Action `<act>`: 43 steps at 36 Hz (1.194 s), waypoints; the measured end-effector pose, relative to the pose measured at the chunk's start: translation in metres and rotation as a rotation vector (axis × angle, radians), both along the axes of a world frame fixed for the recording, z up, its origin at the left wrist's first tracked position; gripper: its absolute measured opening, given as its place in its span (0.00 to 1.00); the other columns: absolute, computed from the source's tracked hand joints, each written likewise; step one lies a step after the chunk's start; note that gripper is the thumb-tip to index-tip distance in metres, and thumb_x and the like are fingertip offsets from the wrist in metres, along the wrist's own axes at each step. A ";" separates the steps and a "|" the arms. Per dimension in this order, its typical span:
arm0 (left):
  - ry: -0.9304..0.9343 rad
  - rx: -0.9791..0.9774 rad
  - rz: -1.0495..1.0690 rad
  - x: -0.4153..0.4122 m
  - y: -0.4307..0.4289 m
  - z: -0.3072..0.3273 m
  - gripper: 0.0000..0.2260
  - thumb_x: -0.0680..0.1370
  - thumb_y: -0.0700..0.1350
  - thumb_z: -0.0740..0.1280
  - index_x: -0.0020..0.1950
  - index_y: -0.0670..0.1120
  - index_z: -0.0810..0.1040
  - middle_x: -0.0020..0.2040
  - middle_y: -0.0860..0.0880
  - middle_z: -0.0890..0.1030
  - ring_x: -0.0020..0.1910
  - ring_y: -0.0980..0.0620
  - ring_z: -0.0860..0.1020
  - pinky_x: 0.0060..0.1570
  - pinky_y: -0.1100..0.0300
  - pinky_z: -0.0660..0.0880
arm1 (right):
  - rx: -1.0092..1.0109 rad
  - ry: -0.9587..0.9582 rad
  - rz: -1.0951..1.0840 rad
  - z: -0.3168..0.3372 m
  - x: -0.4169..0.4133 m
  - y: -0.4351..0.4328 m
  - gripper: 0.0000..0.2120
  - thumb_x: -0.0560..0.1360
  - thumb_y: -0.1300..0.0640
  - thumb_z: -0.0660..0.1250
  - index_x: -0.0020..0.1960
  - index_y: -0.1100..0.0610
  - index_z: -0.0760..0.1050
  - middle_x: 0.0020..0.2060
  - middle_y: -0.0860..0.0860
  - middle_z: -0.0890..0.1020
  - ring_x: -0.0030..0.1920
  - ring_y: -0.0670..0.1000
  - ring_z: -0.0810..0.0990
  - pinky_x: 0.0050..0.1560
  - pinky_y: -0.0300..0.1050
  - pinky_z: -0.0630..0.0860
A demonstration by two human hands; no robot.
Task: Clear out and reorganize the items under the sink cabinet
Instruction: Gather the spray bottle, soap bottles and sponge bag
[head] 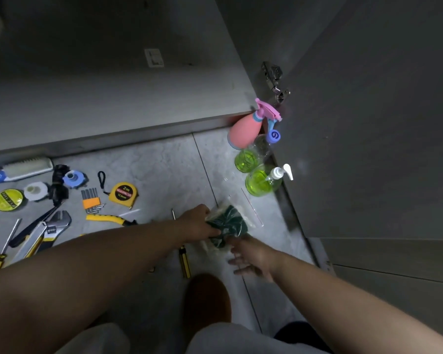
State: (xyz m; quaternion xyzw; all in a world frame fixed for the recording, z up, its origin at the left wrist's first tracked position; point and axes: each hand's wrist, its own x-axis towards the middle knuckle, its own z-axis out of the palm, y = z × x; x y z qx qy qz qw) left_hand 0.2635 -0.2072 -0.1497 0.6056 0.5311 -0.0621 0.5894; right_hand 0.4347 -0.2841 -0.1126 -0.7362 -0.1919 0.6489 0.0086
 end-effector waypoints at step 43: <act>-0.692 0.454 0.671 -0.114 -0.018 0.379 0.20 0.75 0.53 0.71 0.59 0.63 0.62 0.58 0.45 0.80 0.51 0.46 0.84 0.45 0.51 0.83 | 0.938 0.585 -0.396 0.327 -0.134 0.041 0.20 0.84 0.50 0.53 0.69 0.56 0.74 0.59 0.63 0.82 0.65 0.69 0.76 0.66 0.70 0.69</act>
